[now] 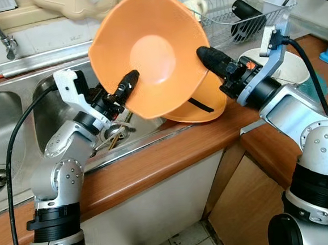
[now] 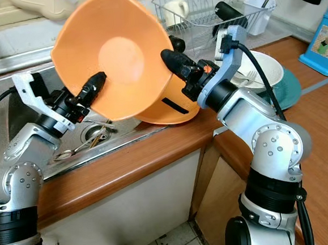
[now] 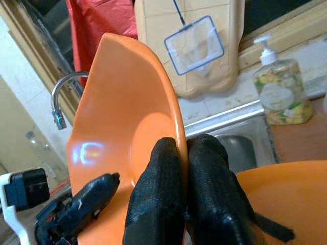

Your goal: Kitchen organization

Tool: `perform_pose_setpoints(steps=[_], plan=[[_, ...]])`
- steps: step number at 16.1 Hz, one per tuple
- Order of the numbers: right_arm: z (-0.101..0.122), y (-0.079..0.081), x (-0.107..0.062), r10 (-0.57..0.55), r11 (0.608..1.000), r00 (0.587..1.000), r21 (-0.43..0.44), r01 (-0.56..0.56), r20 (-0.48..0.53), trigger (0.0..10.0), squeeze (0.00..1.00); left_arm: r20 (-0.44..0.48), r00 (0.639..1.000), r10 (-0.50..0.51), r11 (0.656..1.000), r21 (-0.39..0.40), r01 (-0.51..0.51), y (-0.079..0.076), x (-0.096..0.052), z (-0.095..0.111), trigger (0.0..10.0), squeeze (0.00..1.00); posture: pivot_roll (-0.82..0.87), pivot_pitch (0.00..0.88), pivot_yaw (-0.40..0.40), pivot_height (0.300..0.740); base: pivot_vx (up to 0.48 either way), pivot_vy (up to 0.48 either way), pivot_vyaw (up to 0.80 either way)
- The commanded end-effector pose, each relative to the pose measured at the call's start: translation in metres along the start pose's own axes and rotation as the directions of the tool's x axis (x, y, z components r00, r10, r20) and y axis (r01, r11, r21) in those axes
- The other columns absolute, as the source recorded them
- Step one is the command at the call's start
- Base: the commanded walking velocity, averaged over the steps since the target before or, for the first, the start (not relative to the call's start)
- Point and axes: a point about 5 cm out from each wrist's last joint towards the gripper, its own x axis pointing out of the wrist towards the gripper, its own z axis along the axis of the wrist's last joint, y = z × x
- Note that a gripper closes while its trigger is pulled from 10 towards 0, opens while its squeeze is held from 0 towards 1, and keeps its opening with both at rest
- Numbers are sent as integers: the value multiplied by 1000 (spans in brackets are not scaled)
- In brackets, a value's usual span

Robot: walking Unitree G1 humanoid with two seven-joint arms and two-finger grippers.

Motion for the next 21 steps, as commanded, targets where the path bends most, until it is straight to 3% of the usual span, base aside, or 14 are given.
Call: perform_pose_setpoints(steps=[1,15,21], plan=[[5,8,0,39,999,999,-11,-39,26,0,0,-2,1000,6,1000,-20,-6,1,-3,0,0,0,-69,0,54,740,0,0,0],[5,2,-1,-11,1000,999,-4,11,34,0,0,28,1000,1,996,-87,2,0,-3,2,0,0,-71,0,57,740,0,0,0],[3,3,0,-13,999,1000,-48,13,14,0,0,-45,998,47,997,-65,-50,7,-4,-5,0,0,-69,0,57,740,0,0,0]])
